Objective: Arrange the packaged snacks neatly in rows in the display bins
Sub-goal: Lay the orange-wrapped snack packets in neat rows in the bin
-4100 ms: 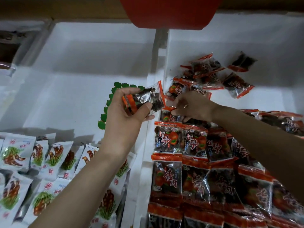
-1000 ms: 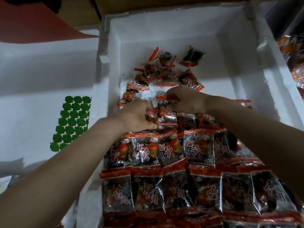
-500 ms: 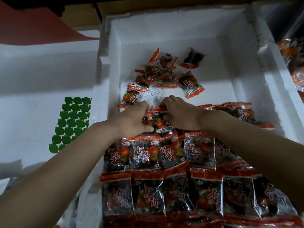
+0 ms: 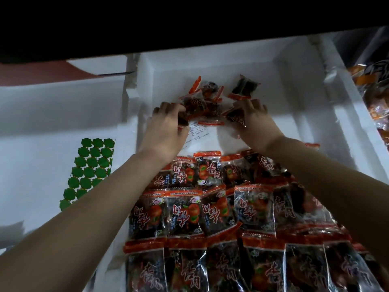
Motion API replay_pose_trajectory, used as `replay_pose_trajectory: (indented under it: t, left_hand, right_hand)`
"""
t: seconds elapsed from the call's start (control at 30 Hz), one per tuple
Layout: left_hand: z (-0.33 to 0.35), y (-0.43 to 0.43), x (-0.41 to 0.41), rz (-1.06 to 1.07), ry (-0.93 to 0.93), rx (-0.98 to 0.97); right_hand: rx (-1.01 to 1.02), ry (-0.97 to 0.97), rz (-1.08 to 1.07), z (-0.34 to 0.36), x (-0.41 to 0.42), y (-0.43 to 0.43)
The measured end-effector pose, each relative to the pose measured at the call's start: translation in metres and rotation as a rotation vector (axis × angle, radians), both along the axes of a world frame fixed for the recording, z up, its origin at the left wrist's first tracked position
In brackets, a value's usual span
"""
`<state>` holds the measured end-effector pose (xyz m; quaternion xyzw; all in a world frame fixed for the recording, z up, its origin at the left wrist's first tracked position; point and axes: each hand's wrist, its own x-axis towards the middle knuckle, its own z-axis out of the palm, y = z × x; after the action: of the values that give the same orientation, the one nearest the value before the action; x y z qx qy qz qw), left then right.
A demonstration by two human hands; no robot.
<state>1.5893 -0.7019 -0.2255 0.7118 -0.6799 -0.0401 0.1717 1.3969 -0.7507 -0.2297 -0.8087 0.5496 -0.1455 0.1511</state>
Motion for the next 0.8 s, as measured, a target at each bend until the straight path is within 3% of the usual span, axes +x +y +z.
replay_pose_trajectory:
  t: [0.2,0.37,0.57,0.8]
  left_hand:
    - [-0.014,-0.027,-0.001,0.227,0.197,0.211]
    - [-0.015,-0.035,-0.007,0.306,0.133,0.222]
    - [-0.014,-0.046,-0.012,0.393,0.422,0.374]
    - [-0.012,-0.031,-0.016,0.323,0.498,0.148]
  right_hand:
    - [0.152,0.015,-0.119,-0.019,0.000,-0.010]
    - [0.208,-0.146,-0.165,-0.022,-0.006,-0.014]
    - [0.245,-0.241,-0.235,-0.023,-0.007,-0.017]
    - [0.291,-0.265,-0.228,-0.020,-0.010,-0.015]
